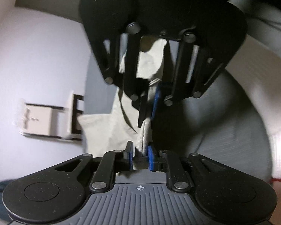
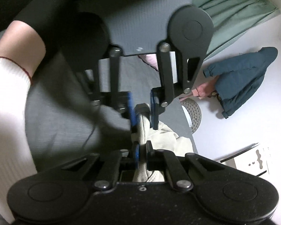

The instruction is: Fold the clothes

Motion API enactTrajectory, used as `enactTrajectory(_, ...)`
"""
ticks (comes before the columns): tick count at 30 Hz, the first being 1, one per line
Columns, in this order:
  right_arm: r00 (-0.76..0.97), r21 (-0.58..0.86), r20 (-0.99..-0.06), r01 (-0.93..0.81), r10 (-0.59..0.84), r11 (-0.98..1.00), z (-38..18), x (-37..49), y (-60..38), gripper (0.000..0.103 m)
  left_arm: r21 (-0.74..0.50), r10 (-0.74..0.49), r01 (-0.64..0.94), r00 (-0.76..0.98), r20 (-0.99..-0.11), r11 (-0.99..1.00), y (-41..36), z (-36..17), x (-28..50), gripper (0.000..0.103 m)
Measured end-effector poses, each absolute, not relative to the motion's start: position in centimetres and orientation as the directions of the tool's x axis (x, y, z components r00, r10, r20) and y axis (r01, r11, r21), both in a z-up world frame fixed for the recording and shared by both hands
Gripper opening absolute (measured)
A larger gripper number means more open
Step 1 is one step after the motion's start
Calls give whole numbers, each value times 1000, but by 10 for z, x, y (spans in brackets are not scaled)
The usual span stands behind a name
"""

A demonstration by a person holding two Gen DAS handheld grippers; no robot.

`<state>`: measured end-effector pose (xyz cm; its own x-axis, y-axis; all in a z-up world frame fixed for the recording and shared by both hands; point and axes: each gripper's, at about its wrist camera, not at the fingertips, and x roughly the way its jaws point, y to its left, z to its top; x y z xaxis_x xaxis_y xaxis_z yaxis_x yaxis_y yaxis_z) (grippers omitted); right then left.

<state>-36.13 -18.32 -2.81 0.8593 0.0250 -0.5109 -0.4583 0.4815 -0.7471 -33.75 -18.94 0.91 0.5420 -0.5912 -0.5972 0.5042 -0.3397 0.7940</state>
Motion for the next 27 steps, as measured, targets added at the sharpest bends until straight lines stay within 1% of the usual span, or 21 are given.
enactTrajectory(3, 861, -756, -507, -457, 21, 469, -29, -362, -183, 7, 811, -610, 467, 542, -577, -352, -185, 5, -351, 39)
enactTrajectory(4, 862, -760, -507, -457, 20, 463, -29, -363, -182, 7, 816, -615, 455, 543, -572, -357, -185, 4, -355, 41)
enactTrajectory(8, 864, -774, -503, -465, 28, 429, -33, -367, -178, 7, 824, -597, 443, 571, -564, -355, -192, -4, -357, 40)
enactTrajectory(10, 864, -784, -502, -468, 27, 408, -36, -369, -177, 7, 816, -592, 466, 567, -573, -344, -196, -2, -356, 40)
enactTrajectory(11, 864, -787, -502, -470, 27, 399, -38, -370, -177, 7, 811, -589, 478, 564, -578, -338, -199, 0, -355, 28)
enactTrajectory(12, 865, -788, -500, -470, 30, 397, -39, -373, -178, 7, 806, -587, 490, 562, -583, -332, -201, 1, -354, 11)
enactTrajectory(14, 867, -786, -497, -467, 35, 406, -39, -376, -180, 8, 790, -567, 511, 559, -605, -340, -205, 0, -353, 5)
enactTrajectory(15, 868, -782, -496, -465, 39, 416, -38, -377, -182, 8, 784, -564, 520, 556, -611, -338, -205, -1, -353, 4)
enactTrajectory(16, 867, -773, -497, -467, 47, 429, -36, -377, -184, 12, 779, -561, 529, 552, -617, -336, -205, -1, -354, 4)
enactTrajectory(17, 862, -760, -503, -474, 58, 444, -33, -379, -188, 24, 780, -559, 538, 558, -613, -319, -205, -1, -353, 4)
enactTrajectory(18, 858, -747, -509, -481, 69, 459, -28, -381, -196, 32, 782, -557, 547, 565, -609, -300, -204, 0, -352, 4)
enactTrajectory(19, 856, -736, -512, -479, 69, 478, -23, -384, -207, 45, 783, -554, 555, 573, -604, -281, -204, 0, -351, 4)
enactTrajectory(20, 853, -725, -518, -475, 60, 499, -18, -386, -219, 51, 784, -551, 563, 580, -600, -262, -203, 1, -350, 4)
enactTrajectory(21, 844, -711, -536, -467, 24, 526, -14, -387, -236, 53, 786, -548, 569, 588, -595, -242, -202, 2, -347, 4)
enactTrajectory(22, 831, -699, -556, -458, -16, 549, -11, -389, -252, 53, 788, -540, 574, 600, -590, -222, -201, 3, -344, 4)
enactTrajectory(24, 765, -687, -630, -469, -133, 554, -16, -395, -282, 52, 797, -529, 578, 627, -572, -177, -197, 7, -337, 4)
enactTrajectory(25, 723, -680, -666, -485, -186, 550, -20, -399, -294, 48, 794, -520, 586, 633, -573, -161, -195, 9, -334, 4)
enactTrajectory(26, 695, -673, -688, -504, -209, 542, -23, -404, -299, 45, 789, -513, 597, 637, -575, -144, -194, 11, -331, 4)
enactTrajectory(27, 666, -665, -709, -522, -232, 534, -27, -409, -304, 44, 784, -510, 607, 638, -577, -130, -193, 13, -329, 4)
